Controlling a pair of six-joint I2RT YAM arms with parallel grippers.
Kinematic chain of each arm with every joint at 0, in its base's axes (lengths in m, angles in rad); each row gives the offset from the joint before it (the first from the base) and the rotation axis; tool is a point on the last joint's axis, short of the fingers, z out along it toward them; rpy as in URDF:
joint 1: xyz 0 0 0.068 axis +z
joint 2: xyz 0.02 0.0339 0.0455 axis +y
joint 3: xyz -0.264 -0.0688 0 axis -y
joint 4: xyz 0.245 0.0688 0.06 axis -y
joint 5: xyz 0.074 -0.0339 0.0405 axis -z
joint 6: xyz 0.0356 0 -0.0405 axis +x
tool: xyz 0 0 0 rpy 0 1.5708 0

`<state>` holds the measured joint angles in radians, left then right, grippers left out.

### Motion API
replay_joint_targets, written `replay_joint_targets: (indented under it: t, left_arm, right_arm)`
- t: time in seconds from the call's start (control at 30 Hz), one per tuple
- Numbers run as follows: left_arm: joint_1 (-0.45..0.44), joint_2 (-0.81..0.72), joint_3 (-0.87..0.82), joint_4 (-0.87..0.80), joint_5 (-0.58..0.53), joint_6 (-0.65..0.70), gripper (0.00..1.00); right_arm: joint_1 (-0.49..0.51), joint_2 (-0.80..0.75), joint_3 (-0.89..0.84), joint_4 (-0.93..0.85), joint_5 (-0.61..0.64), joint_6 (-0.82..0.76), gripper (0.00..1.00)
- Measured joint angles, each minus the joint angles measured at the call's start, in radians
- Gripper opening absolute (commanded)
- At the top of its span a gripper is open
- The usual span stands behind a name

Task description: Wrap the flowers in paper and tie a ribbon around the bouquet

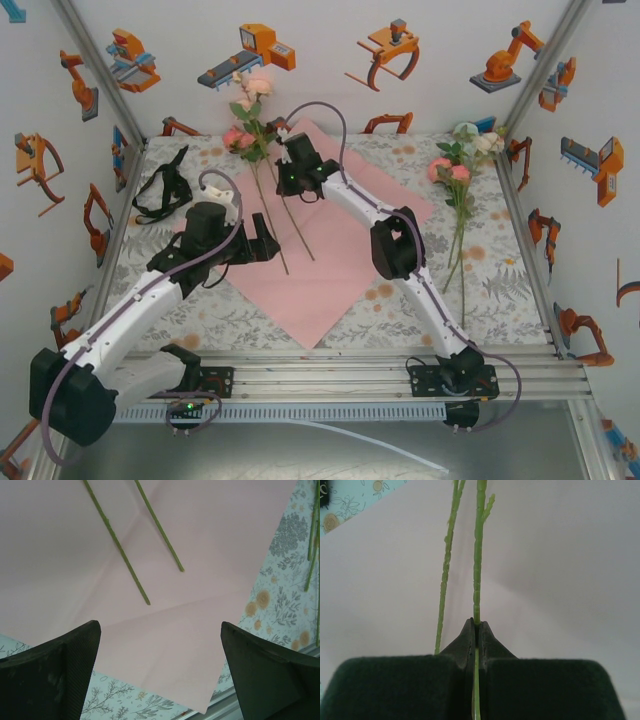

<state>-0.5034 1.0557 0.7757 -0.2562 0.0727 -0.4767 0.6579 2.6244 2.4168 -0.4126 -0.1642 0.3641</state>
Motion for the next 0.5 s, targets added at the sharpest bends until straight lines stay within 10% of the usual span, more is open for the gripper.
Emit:
replay_joint_targets:
  t: [0.5]
  left_arm:
    - [0.047, -0.094, 0.0, -0.111, -0.208, -0.056, 0.97]
  right_arm:
    - [0.024, -0.259, -0.261, -0.008, 0.063, 0.152, 0.0]
